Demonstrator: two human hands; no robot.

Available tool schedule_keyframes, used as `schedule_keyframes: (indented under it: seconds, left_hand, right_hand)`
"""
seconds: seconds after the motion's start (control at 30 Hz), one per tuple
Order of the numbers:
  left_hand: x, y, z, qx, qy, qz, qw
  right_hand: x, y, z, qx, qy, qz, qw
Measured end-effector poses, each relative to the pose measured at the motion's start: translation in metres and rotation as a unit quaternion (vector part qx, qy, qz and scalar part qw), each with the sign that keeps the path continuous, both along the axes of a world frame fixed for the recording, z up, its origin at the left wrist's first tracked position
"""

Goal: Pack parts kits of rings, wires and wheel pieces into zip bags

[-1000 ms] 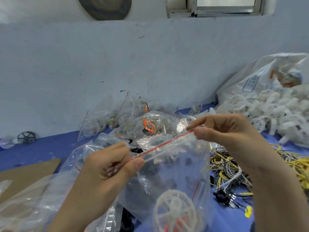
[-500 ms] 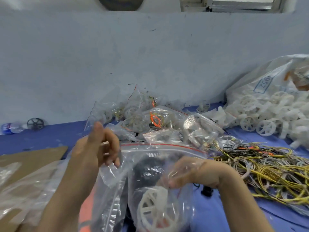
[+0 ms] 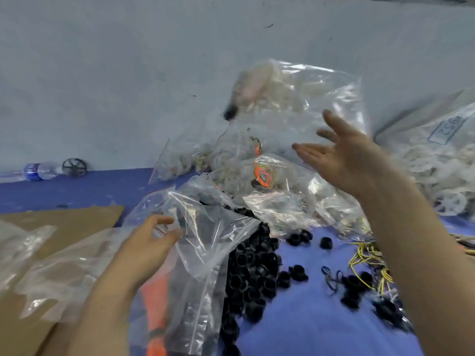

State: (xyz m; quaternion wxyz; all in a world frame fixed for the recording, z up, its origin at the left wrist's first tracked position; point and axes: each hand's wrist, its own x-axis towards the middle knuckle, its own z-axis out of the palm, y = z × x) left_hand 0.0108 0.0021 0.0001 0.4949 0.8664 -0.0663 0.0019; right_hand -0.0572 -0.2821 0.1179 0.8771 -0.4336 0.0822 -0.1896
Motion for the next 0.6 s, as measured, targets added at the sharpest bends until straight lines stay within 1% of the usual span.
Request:
schedule_keyframes:
  seconds: [0.07, 0.1, 0.13, 0.17, 0.23, 0.27, 0.3, 0.33, 0.37, 0.47, 0.53, 0.6]
  left_hand:
    - [-0.004, -0.006, 0.0, 0.017, 0.001, -0.023, 1.0]
    - [-0.005, -0.009, 0.001, 0.02, 0.001, -0.033, 0.999]
    - [-0.007, -0.013, 0.003, 0.026, -0.001, -0.039, 0.999]
    - [-0.009, -0.017, 0.004, 0.041, -0.014, -0.037, 0.998]
    - [-0.014, -0.025, 0.009, 0.081, -0.08, -0.026, 0.993]
    - [-0.016, -0.03, 0.011, 0.088, -0.115, -0.032, 0.989]
    - [-0.019, -0.034, 0.012, 0.091, -0.137, -0.047, 0.985]
    - [-0.022, -0.039, 0.013, 0.095, -0.144, -0.07, 0.983]
    - [-0.024, -0.044, 0.011, 0.109, -0.138, -0.096, 0.98]
    - [-0.029, -0.063, -0.005, 0.186, -0.101, -0.15, 0.966]
    - [-0.031, -0.073, -0.017, 0.233, -0.089, -0.148, 0.957]
    - [-0.031, -0.077, -0.021, 0.234, -0.099, -0.114, 0.96]
  right_hand:
    - [0.004, 0.01, -0.02, -0.091, 0.057, 0.03, 0.994]
    - [0.003, 0.016, -0.038, -0.159, 0.084, 0.047, 0.983]
    - [0.002, 0.021, -0.057, -0.242, 0.117, 0.058, 0.961]
    - [0.0, 0.025, -0.077, -0.333, 0.156, 0.065, 0.928]
    - [-0.001, 0.029, -0.114, -0.486, 0.226, 0.083, 0.84]
    - [-0.001, 0.029, -0.129, -0.537, 0.248, 0.094, 0.801]
    - [0.0, 0.028, -0.142, -0.569, 0.26, 0.105, 0.773]
    - [0.0, 0.027, -0.153, -0.589, 0.262, 0.112, 0.757]
    - [-0.001, 0.027, -0.161, -0.599, 0.257, 0.109, 0.751]
    - [-0.003, 0.022, -0.168, -0.618, 0.225, 0.068, 0.75]
    - [-0.007, 0.018, -0.167, -0.614, 0.193, 0.054, 0.764]
    - [-0.012, 0.014, -0.164, -0.599, 0.168, 0.036, 0.782]
